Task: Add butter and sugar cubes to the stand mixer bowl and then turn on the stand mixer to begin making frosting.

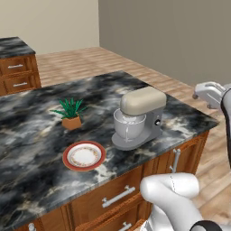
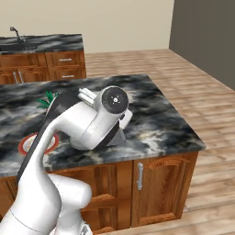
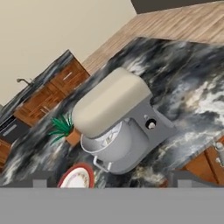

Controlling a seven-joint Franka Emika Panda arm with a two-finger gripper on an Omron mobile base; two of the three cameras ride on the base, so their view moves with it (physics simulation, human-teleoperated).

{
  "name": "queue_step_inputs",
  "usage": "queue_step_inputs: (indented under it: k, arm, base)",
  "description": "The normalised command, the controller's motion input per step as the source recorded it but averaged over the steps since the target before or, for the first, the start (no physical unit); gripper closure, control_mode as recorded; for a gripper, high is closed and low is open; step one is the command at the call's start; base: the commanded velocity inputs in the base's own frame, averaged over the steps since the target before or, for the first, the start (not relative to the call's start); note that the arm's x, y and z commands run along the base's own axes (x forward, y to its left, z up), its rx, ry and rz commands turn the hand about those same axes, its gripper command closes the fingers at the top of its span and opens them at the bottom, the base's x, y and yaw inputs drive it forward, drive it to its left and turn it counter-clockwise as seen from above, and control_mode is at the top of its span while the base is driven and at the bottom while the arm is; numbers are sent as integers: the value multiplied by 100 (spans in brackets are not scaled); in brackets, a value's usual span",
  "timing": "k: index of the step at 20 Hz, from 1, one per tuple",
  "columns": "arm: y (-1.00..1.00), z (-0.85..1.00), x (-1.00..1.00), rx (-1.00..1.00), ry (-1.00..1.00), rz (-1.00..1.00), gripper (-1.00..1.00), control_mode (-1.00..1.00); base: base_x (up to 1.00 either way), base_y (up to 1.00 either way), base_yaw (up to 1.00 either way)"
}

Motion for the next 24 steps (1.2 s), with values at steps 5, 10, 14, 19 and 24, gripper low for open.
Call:
queue_step_inputs:
  k: [5, 10, 14, 19, 24]
  arm:
    - [-42, -50, -9, 8, 22, -5, -100, -100]
    - [-25, -79, -14, 11, 38, -9, -100, -100]
    - [0, -79, -1, 8, 40, -15, -100, -100]
    - [0, -57, 0, 10, 35, -16, -100, -100]
    - [-2, -14, 0, 18, 10, -14, -100, -100]
  base:
    - [0, 0, 0]
    - [0, 0, 0]
    - [0, 0, 0]
    - [0, 0, 0]
    - [0, 0, 0]
